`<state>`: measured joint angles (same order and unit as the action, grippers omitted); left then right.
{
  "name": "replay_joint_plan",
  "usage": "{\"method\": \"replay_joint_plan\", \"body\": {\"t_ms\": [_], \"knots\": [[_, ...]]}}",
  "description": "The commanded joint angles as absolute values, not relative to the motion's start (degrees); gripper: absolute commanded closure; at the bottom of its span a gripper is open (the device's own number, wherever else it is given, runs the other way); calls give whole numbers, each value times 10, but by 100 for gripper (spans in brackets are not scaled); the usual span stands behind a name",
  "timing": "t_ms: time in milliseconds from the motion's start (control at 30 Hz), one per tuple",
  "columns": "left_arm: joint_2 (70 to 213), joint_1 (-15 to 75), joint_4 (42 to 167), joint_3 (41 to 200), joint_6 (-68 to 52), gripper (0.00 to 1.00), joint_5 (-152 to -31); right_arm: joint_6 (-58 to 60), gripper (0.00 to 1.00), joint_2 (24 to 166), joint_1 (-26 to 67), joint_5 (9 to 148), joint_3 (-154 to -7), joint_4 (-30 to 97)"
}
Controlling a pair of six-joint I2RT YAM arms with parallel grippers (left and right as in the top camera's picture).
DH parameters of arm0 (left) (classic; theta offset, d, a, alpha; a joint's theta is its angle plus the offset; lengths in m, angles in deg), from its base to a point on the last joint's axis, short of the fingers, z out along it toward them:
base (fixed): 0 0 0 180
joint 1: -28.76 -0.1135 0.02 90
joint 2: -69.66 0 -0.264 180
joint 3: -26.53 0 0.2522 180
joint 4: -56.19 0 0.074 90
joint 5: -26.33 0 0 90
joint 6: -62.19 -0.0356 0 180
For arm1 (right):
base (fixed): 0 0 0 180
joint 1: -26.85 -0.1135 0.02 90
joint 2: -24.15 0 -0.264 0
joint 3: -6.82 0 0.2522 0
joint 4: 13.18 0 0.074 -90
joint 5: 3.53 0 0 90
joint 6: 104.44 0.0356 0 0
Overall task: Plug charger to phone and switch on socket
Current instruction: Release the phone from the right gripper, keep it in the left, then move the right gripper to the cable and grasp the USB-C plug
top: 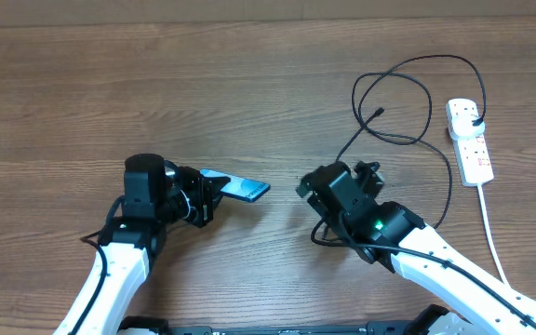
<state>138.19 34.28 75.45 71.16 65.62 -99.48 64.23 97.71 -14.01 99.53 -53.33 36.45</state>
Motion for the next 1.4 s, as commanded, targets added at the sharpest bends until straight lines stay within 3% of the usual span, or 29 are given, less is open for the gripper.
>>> {"method": "replay_joint_plan", "body": {"t_ms": [0, 167, 333, 667, 833, 1000, 1367], "knots": [[1441, 331, 701, 734, 620, 96, -1079, 603, 0, 971, -139, 1130, -542, 388], [1593, 333, 684, 836, 535, 96, -1215, 454, 1, 971, -126, 1138, -580, 399], [1699, 345, 684, 932, 492, 96, -1332, 420, 5, 974, -63, 1113, -655, 459], [1738, 371, 678, 989, 442, 96, -1392, 243, 21, 1152, 125, 999, -850, 532], [1738, 371, 678, 989, 439, 96, -1398, 232, 35, 1303, 160, 999, -977, 578], [1738, 371, 678, 989, 439, 96, -1398, 231, 44, 1405, 175, 999, -1023, 520], [1738, 381, 678, 989, 439, 96, -1401, 237, 51, 1489, 175, 1010, -1023, 422]]}}
